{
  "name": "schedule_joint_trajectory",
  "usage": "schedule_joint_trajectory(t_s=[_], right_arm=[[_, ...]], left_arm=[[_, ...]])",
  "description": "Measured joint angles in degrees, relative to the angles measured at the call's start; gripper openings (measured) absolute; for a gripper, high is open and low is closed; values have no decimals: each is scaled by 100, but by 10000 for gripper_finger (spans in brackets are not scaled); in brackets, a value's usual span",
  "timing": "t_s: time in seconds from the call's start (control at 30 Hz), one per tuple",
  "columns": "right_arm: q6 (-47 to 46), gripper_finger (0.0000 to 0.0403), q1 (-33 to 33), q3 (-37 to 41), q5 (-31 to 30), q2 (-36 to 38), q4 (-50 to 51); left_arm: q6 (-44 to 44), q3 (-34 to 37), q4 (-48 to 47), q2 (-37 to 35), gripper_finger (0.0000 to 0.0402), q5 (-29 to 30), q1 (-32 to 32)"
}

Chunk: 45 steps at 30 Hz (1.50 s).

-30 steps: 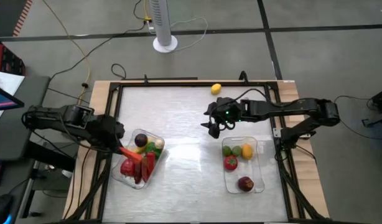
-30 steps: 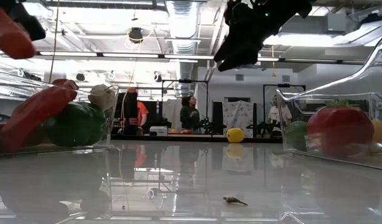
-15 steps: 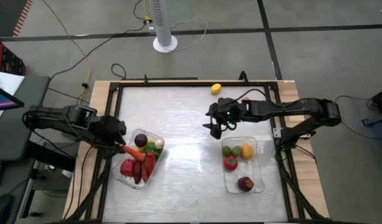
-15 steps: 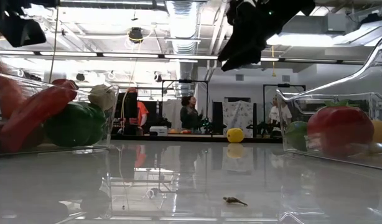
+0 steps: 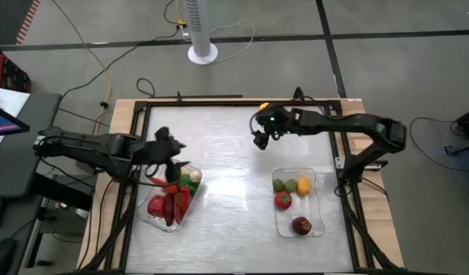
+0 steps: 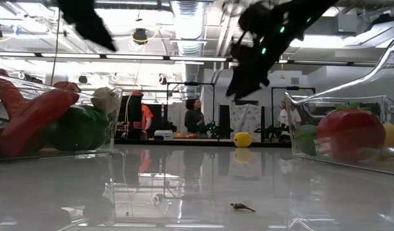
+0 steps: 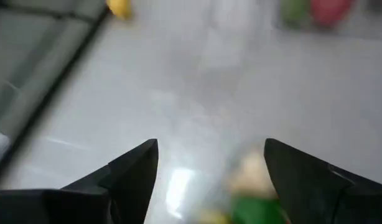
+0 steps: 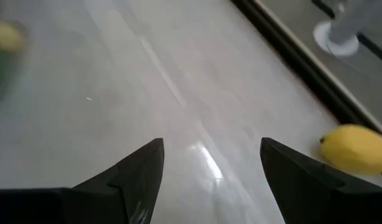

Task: Sort produce into baskets
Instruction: Put the yellow lemon into the right transparent bin

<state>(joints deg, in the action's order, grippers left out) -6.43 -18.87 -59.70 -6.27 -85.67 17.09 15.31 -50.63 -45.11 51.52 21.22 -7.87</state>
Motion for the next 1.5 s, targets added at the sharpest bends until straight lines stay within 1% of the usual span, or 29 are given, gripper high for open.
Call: schedule_joint_trajectory(t_s=[0.03,0.1,0.17,0.23,0.3,0.4,0.47,0.6,0.7,0.8,0.9,1.0,1.17,1.5], right_arm=[[1,291,-67,1,-33,-150,-61],[-3,291,-176,-11,-241,-445,-198],[0,291,-283,-155,-652,-690,-206],[63,291,-407,-385,-1203,-919,-134],[276,291,-511,-633,-1542,-1170,31],[646,298,-642,-955,-1641,-1531,157],[697,311,-707,-1193,-1637,-1757,251],[757,351,-916,-1641,-1632,-2107,610],[460,381,-1058,-1985,-1666,-2318,1110],[77,397,-1171,-2121,-1778,-2426,1462],[-100,398,-1323,-1980,-1656,-2431,1264],[-376,392,-1543,-1801,-1213,-2431,902],[-682,382,-1771,-1668,-1222,-2427,643],[-751,379,-1802,-1334,-1188,-2435,319]], left_arm=[[-228,2,269,120,275,151,31],[-723,4,906,274,266,212,76],[-1267,4,1491,306,254,202,101],[-1725,32,2039,267,242,208,119],[-2062,195,2469,116,231,167,141],[-2268,625,3194,-171,219,26,192],[-2287,911,3510,-317,215,-46,241],[-2317,1248,3669,-449,213,-34,266],[-2325,1255,3674,-447,213,-65,270],[-2329,1255,3690,-452,213,-210,275],[-2386,1255,3666,-441,213,-247,276],[-2314,1255,3641,-434,213,-202,286],[-2167,1255,3642,-434,213,-189,286],[-2128,1255,3385,-432,213,-193,283]])
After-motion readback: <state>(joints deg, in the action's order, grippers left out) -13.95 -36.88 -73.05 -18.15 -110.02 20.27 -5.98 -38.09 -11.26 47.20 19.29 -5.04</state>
